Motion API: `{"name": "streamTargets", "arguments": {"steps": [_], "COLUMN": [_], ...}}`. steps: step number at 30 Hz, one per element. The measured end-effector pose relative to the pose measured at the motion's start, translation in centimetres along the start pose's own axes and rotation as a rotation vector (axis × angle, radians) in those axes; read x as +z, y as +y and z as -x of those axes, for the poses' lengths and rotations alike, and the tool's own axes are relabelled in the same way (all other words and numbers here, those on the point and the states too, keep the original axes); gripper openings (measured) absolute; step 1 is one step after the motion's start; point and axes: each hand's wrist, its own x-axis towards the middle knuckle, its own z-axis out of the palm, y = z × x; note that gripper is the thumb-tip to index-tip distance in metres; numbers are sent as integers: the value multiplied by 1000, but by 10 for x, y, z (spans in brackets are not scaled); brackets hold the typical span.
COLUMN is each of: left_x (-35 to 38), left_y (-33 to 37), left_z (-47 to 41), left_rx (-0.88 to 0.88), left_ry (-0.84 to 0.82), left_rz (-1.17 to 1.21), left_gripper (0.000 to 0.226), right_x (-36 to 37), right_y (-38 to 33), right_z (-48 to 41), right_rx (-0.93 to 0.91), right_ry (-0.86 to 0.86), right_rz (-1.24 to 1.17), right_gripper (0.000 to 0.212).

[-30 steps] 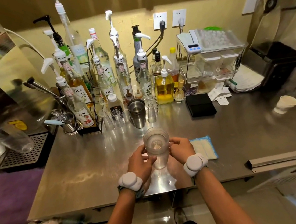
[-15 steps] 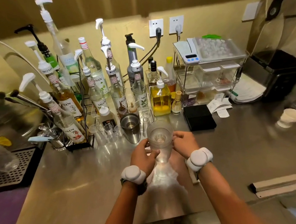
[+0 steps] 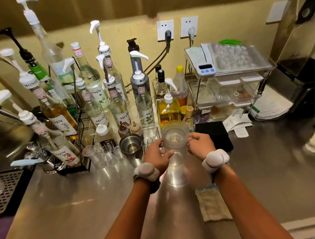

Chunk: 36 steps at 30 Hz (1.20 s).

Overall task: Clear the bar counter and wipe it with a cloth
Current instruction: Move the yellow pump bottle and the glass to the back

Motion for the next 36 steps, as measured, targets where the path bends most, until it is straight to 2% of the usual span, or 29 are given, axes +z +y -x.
{"name": "streamTargets", "arguments": {"steps": [10, 21, 31, 36], "left_x": [13, 21, 29, 27], "left_y": [8, 3, -2, 0], "left_z": [-49, -77, -87, -83], "left_rx": [-28, -5, -22, -41], "left_ry": [13, 28, 12, 28], "left_rz": [-14, 1, 116, 160], "left_gripper": [43, 28, 38, 42], "right_x": [1, 9, 13, 11], "right_y": [-11, -19, -13, -13], "right_z": [-56, -86, -104, -102], "right_rx": [40, -32, 10, 4], "right_ry": [-10, -9, -46, -67], "right_rz": [-14, -17, -80, -58], "right_gripper": [33, 31, 17, 31]}}
